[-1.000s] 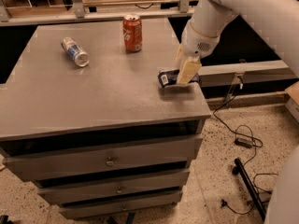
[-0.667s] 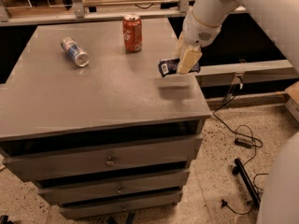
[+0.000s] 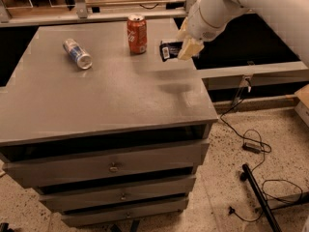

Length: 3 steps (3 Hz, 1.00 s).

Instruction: Move rxbar blueberry near coke can

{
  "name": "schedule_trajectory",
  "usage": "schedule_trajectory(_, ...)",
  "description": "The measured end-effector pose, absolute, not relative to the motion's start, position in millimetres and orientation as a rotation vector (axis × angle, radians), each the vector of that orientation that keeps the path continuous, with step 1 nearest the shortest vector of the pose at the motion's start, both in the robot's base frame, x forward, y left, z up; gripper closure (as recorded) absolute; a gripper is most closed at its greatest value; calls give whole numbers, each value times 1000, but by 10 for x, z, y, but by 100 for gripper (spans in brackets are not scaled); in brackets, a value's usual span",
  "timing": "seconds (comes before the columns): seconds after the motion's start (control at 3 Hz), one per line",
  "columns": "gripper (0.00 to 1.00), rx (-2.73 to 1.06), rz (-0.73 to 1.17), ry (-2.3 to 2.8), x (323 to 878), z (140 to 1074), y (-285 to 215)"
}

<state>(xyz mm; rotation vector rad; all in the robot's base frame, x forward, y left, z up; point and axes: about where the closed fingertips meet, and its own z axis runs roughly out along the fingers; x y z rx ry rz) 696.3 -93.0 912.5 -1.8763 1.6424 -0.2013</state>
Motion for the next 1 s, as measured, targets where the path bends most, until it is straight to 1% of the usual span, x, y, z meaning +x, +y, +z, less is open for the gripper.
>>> schedule_trajectory(0.33, 100, -1876, -201, 1642, 6963, 9125, -930)
schedule_trajectory(1.0, 100, -1852, -173, 1612, 7323, 9049, -909)
